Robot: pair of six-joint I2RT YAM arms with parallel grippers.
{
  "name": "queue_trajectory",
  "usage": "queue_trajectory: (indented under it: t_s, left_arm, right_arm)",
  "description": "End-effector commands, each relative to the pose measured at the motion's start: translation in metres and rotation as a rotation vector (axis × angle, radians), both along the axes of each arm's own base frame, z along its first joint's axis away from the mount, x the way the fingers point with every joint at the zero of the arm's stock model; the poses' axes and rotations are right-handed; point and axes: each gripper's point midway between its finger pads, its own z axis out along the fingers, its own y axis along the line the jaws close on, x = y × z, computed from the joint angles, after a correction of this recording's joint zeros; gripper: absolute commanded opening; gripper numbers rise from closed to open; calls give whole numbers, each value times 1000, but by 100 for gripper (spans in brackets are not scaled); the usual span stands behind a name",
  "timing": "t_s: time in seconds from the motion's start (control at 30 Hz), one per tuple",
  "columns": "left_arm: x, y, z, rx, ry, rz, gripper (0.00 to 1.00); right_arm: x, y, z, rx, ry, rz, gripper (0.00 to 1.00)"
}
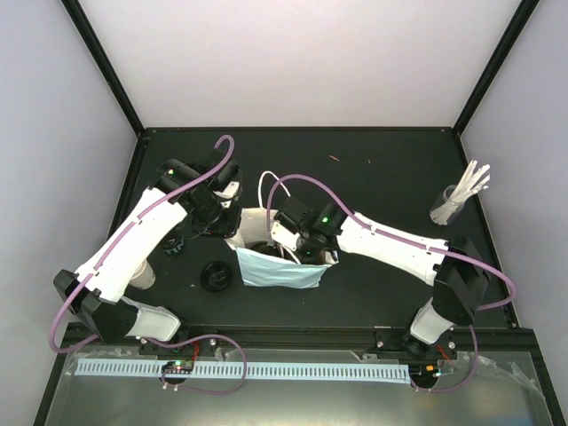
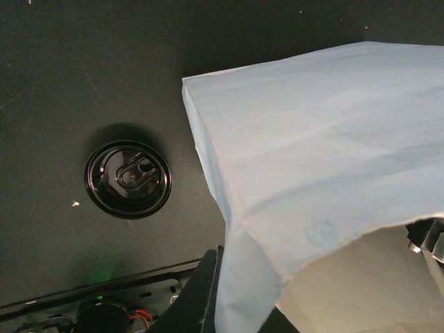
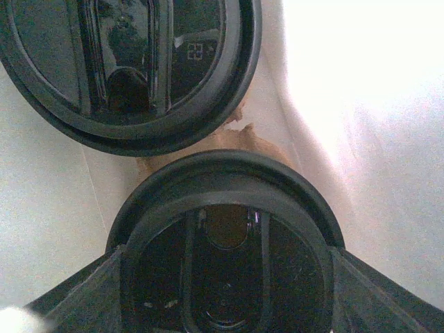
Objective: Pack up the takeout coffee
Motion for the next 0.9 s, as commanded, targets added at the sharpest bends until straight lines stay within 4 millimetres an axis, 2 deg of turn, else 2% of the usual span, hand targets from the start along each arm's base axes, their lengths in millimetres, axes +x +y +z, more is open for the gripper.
queue_trajectory:
  t_s: [0.0, 0.3, 0.6, 0.87]
  left_arm:
    - [0, 13, 9, 34, -27, 30, 2]
    - [0, 9, 7, 25, -11, 20, 2]
    - [1, 6, 9, 11, -9, 9, 2]
    - [2, 5, 9, 8, -7, 7, 2]
  right_arm:
    - [-13, -71, -54, -350, 58, -2, 40]
    - [-13, -78, -55, -389, 59, 12, 40]
    - [-5, -66, -33, -325, 11, -5, 42]
    - [-1, -65, -21, -312, -12, -12, 42]
